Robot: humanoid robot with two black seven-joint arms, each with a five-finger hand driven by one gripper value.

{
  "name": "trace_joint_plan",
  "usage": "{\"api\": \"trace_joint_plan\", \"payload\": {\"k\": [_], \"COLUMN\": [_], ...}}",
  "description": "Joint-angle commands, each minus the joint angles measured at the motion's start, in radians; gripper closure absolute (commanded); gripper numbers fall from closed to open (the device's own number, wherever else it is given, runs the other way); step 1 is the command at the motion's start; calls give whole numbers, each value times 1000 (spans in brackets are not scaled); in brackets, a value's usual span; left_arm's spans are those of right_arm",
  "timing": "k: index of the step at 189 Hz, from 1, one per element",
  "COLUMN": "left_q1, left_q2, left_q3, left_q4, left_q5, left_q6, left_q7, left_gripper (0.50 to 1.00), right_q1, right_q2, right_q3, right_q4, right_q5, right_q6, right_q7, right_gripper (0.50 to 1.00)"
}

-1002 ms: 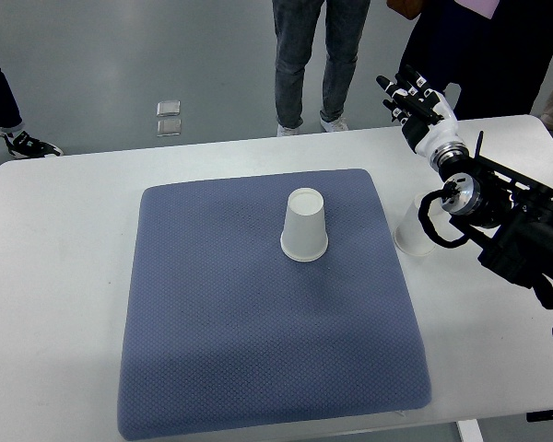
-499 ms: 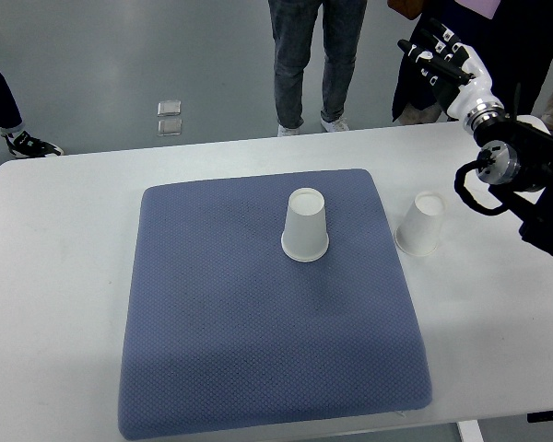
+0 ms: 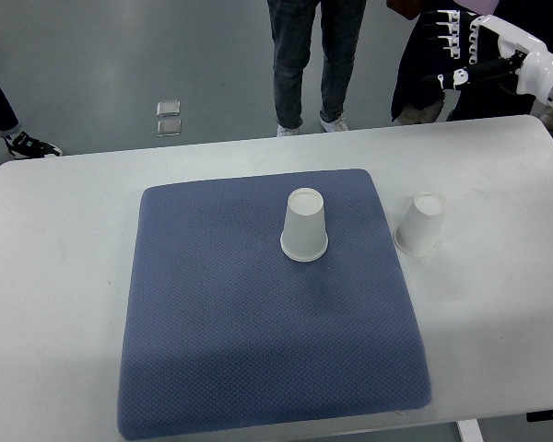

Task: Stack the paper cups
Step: 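Raise the right hand and swing it over the second white cup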

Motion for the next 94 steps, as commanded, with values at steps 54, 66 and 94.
{"api": "trace_joint_plan", "payload": {"k": [54,66,94], "left_q1": [0,0,0], "left_q2": [0,0,0], "left_q3": [0,0,0], "left_q4": [0,0,0], "left_q5": [0,0,0], "left_q6": [0,0,0], "left_q7": [0,0,0], "left_gripper": [500,500,500], "right_q1": [57,57,56], "right_q2": [-108,-105,-97], "right_q3": [-24,-51,-86], "right_q4": [303,315,313], "right_q5": [-546,-623,-733], "right_q6": [173,163,112], "right_q7": [1,1,1], "right_gripper": [585,585,587]}}
